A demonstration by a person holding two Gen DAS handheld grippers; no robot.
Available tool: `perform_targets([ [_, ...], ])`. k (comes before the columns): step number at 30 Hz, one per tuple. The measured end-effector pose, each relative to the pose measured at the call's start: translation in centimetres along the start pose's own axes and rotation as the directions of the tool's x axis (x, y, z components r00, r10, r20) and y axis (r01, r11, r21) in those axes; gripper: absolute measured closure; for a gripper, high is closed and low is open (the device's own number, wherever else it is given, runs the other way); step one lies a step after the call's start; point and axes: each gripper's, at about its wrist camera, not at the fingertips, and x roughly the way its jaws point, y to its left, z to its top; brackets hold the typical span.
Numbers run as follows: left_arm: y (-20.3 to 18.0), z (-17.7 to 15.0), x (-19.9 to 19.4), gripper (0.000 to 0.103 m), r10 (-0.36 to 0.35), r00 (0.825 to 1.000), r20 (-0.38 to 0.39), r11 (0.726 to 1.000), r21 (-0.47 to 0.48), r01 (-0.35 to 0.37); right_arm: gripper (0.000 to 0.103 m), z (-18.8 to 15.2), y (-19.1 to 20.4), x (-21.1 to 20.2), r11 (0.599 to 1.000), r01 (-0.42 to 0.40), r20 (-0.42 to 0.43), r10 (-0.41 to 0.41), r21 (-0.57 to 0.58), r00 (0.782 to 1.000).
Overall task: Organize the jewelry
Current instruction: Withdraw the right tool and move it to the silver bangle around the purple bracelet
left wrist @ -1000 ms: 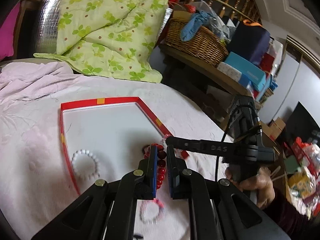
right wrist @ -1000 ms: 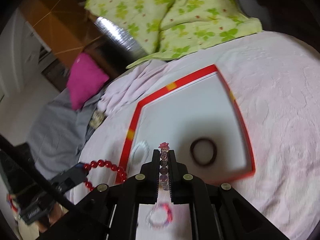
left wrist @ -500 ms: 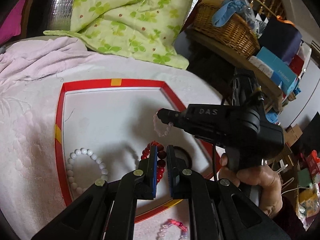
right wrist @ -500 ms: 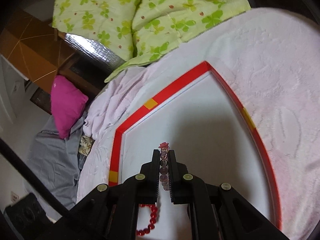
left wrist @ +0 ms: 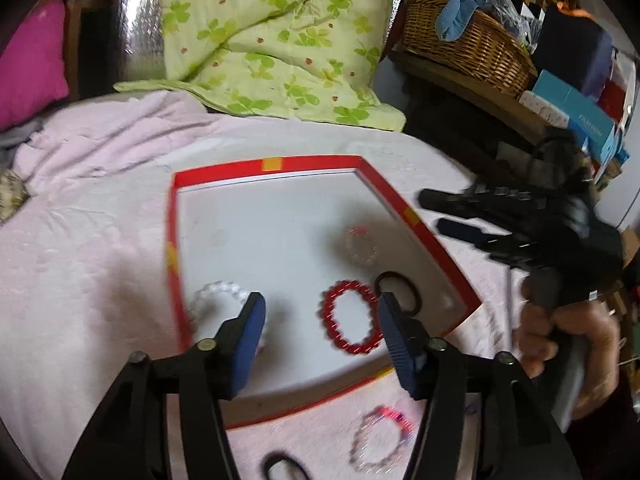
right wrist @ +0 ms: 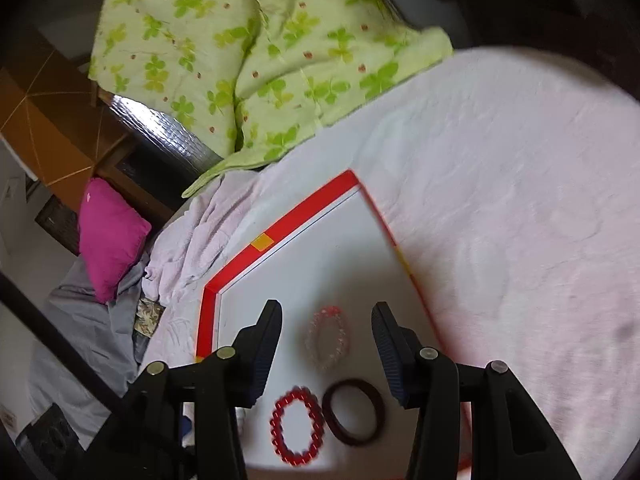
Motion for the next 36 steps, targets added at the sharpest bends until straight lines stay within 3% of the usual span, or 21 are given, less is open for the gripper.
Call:
perform_targets([
  [8, 0.4, -3.0, -3.5, 0.033, 0.17, 0.985, 0.013, 0.984, 0.058, -0.17, 0.053, -1.3, 0.0, -3.4, 1.0, 0.026, 0.0, -0.026, -0.008, 1.0],
  [10, 0.7, -3.6, -4.3, 0.029, 0.195, 0.981, 0.019, 0.979, 0.057, -0.195, 0.053, -1.9, -0.1, -4.1, 1.0, 0.025, -0.008, -0.025, 0.002, 1.0],
  [17, 2.5, -6.8, -7.2, 0.028, 0.288, 0.958, -0.006, 0.957, 0.04, -0.288, 0.049, -6.0, 0.1, -7.7, 1.0, -0.004, -0.052, 0.003, -0.031, 0.999],
  [26, 2.6, -12.0, -9.2, 0.028, 0.266, 0.962, -0.069, 0.964, 0.04, -0.264, 0.045, -10.9, -0.9, -10.2, 0.998, -0.044, -0.151, 0.037, -0.043, 0.988],
  [36, 0.2, -11.4, -8.2, 0.028, 0.219, 0.973, -0.07, 0.974, 0.078, -0.213, 0.045, -10.9, -2.8, -9.2, 0.999, -0.026, -0.206, 0.033, 0.033, 0.978],
])
